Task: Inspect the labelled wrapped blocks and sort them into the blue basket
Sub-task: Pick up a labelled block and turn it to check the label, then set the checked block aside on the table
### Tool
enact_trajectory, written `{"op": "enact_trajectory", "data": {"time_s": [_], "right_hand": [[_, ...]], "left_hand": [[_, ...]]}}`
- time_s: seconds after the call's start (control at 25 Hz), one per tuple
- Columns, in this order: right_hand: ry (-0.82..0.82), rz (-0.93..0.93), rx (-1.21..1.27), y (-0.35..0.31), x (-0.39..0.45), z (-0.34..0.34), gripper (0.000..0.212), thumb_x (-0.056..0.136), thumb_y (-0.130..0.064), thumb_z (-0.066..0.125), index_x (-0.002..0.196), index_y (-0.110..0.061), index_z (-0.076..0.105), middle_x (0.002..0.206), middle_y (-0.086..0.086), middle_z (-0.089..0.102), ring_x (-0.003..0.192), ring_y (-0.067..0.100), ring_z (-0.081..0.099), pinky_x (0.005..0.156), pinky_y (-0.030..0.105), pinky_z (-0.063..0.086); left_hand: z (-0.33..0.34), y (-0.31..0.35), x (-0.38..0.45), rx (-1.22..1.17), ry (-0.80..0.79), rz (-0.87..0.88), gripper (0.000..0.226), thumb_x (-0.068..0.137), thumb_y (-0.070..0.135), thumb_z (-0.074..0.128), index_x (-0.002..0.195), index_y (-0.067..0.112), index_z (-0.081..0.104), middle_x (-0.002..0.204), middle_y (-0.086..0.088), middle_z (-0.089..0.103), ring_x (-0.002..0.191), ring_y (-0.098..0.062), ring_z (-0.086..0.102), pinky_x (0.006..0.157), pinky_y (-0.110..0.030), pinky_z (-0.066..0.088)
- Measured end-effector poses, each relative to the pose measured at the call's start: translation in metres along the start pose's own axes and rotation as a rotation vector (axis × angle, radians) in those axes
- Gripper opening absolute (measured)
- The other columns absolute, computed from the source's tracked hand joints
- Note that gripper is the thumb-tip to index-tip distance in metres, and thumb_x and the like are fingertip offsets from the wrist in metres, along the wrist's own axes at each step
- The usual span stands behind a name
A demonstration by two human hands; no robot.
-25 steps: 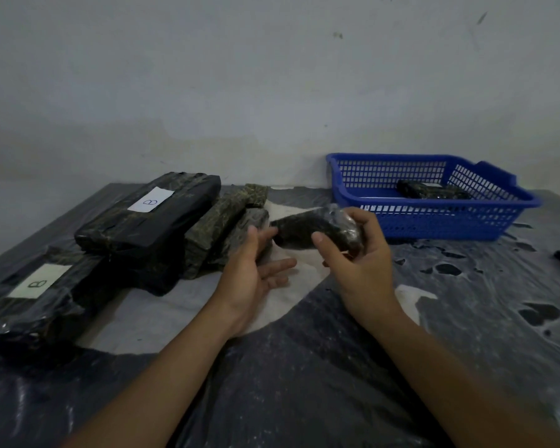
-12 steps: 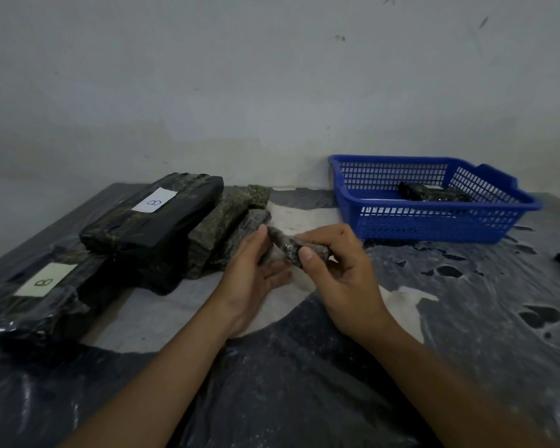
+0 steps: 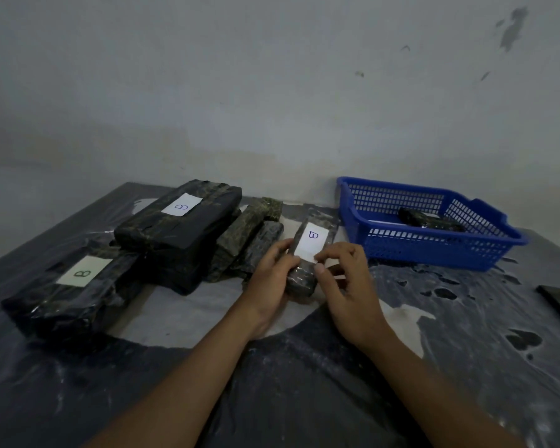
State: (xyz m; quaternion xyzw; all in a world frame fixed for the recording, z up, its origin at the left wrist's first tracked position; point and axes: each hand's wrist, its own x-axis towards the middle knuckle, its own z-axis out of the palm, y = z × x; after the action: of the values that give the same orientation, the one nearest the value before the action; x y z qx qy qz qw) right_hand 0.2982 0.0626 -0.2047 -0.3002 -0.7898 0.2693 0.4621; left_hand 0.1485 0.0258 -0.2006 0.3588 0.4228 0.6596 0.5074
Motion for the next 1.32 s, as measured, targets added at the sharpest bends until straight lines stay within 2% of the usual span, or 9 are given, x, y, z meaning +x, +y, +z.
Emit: {"op": "enact_trajectory", "data": {"time_s": [0.12,0.24,0.32,0.44,0.52,0.6,0.72,0.92,1.32], "right_hand": [[0.046,0.174,-0.039,-0.007,0.002,-0.001,0.021,0.099,-0.030,0.066,0.114,-0.024,0.052,0.117,-0.010,0.047,0.092,0.004,0.062,0.073,0.010,0.051],[0.027,0.291,0.006,-0.019,-0.004,-0.002,0.031,0.094,-0.042,0.070,0.108,-0.029,0.046,0.110,-0.006,0.057,0.091,0.008,0.062,0.069,0.011,0.049],[0.021,0.342,0.017,-0.025,-0.013,-0.010,0.048,0.087,-0.046,0.078,0.113,-0.028,0.043,0.111,-0.009,0.057,0.095,0.004,0.058,0.071,0.007,0.045],[0.018,0.344,-0.118,-0.021,-0.033,-0.038,0.059,0.082,-0.039,0.084,0.122,-0.029,0.043,0.118,-0.012,0.055,0.103,0.001,0.054,0.075,0.007,0.042],[0.053,0.373,-0.157,-0.014,-0.046,-0.067,0.057,0.082,-0.036,0.084,0.123,-0.033,0.044,0.124,-0.009,0.057,0.105,0.006,0.058,0.080,0.016,0.051],[0.159,0.389,-0.285,-0.005,-0.061,-0.105,0.055,0.082,-0.037,0.083,0.122,-0.033,0.046,0.128,-0.002,0.059,0.109,0.016,0.061,0.086,0.034,0.058],[0.231,0.460,-0.526,0.011,-0.079,-0.166,0.057,0.085,-0.039,0.077,0.132,-0.026,0.048,0.136,0.005,0.058,0.114,0.024,0.060,0.092,0.043,0.056],[0.252,0.623,-0.906,0.043,-0.097,-0.239,0.054,0.089,-0.048,0.066,0.136,-0.023,0.055,0.140,0.009,0.059,0.122,0.036,0.054,0.103,0.048,0.047],[0.234,0.689,-1.000,0.076,-0.110,-0.266,0.058,0.095,-0.057,0.056,0.145,-0.029,0.048,0.147,0.009,0.052,0.132,0.038,0.046,0.109,0.052,0.037]], "left_hand": [[0.003,0.004,-0.009,0.060,0.012,-0.017,0.030,0.100,0.007,0.053,0.127,0.021,0.055,0.124,-0.015,0.070,0.109,-0.030,0.071,0.095,-0.050,0.058],[0.007,0.009,-0.021,0.113,-0.052,-0.031,0.016,0.106,0.020,0.048,0.119,0.012,0.053,0.116,-0.013,0.071,0.100,-0.023,0.072,0.081,-0.036,0.060],[0.007,0.008,-0.028,0.229,-0.132,-0.006,0.032,0.109,0.028,0.039,0.115,0.001,0.057,0.111,-0.015,0.071,0.102,-0.021,0.070,0.087,-0.038,0.057],[0.005,0.001,-0.034,0.553,-0.220,0.162,0.036,0.111,0.033,0.036,0.115,0.014,0.067,0.120,-0.001,0.070,0.115,-0.008,0.064,0.100,-0.034,0.049],[0.001,-0.006,-0.033,0.837,-0.242,0.249,0.028,0.108,0.040,0.043,0.122,0.030,0.065,0.129,0.012,0.066,0.123,-0.006,0.059,0.104,-0.027,0.043],[0.000,-0.012,-0.031,1.127,-0.295,0.228,0.038,0.104,0.048,0.049,0.140,0.037,0.053,0.150,0.013,0.052,0.140,-0.008,0.045,0.112,-0.028,0.037],[0.010,-0.019,-0.034,1.515,-0.397,0.163,0.062,0.101,0.062,0.040,0.157,0.040,0.028,0.169,0.014,0.018,0.157,-0.012,0.013,0.124,-0.038,0.023],[0.018,-0.017,-0.038,1.565,-0.382,0.165,0.064,0.100,0.064,0.036,0.158,0.040,0.024,0.170,0.012,0.016,0.157,-0.014,0.012,0.125,-0.038,0.020],[0.019,-0.017,-0.039,1.562,-0.374,0.175,0.045,0.098,0.064,0.039,0.139,0.057,0.020,0.168,0.019,0.018,0.156,-0.007,0.011,0.124,-0.035,0.019]]}}
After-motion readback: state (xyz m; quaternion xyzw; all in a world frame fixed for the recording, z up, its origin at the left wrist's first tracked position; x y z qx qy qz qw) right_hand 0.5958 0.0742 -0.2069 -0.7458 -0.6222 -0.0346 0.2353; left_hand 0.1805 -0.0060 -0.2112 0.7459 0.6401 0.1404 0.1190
